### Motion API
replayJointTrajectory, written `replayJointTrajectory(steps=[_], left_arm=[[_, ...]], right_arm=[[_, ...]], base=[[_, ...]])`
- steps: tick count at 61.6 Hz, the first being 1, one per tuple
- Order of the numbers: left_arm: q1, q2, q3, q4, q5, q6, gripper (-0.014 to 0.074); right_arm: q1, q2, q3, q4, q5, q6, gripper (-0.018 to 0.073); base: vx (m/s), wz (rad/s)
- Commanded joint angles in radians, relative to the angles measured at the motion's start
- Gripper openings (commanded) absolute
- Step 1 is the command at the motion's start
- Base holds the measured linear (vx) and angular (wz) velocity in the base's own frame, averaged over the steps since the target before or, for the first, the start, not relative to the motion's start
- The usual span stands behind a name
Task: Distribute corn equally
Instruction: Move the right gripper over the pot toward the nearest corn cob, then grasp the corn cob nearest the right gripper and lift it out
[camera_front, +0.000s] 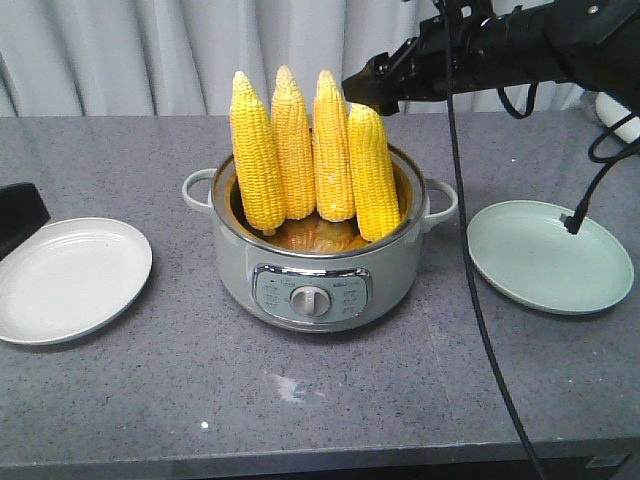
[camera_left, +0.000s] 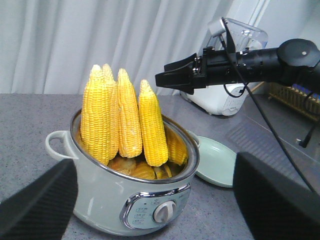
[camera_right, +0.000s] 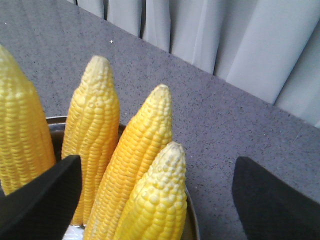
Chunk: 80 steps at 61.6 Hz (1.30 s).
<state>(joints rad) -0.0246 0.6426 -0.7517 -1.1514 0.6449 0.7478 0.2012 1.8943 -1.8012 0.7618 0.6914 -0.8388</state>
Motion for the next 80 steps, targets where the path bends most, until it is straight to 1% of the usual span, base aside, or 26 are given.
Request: replayJointTrajectory(steps=[1, 18, 23, 27, 35, 46, 52, 69, 80], left_arm=[[0.001, 0.007, -0.032, -0.051, -0.027, 0.005, 0.0593], [0.001, 0.007, -0.032, -0.051, -0.027, 0.005, 0.0593], [0.001, 0.007, -0.032, -0.050, -0.027, 0.005, 0.0593], [0.001, 0.007, -0.032, -0.051, -0.026, 0.005, 0.0593], [0.001, 0.007, -0.032, -0.050, -0.027, 0.005, 0.0593], [0.001, 0.007, -0.032, -0.050, -0.030, 0.005, 0.0593], [0.001, 0.007, -0.032, -0.050, -0.030, 0.005, 0.0593], [0.001, 0.007, -0.032, -0.050, -0.032, 0.005, 0.0593], [0.001, 0.007, -0.032, -0.049, -0.031, 0.005, 0.0593]], right_arm=[[-0.002, -0.021, -0.036, 0.032, -0.037, 0.000, 0.0594], [-0.002, 0.040, -0.036, 0.051, -0.016, 0.003, 0.0587], [-0.002, 0.047, -0.036, 0.050, -0.008, 0.003, 0.0561], [-0.002, 0.048, -0.036, 0.050, -0.001, 0.003, 0.0518], [-0.002, 0.043, -0.036, 0.050, 0.002, 0.002, 0.0379], [-0.002, 0.024, -0.036, 0.049, 0.011, -0.006, 0.0104], [-0.003, 0.000, -0.036, 0.054, -0.001, -0.008, -0.0013], [-0.003, -0.115, -0.036, 0.054, -0.028, -0.006, -0.0008], [-0.006, -0.256, -0.036, 0.051, 0.012, 0.032, -0.0008]], base=[[0.00, 0.00], [0.00, 0.00], [0.00, 0.00], [0.00, 0.00], [0.00, 0.00], [0.00, 0.00], [0.00, 0.00], [0.00, 0.00], [0.00, 0.00]])
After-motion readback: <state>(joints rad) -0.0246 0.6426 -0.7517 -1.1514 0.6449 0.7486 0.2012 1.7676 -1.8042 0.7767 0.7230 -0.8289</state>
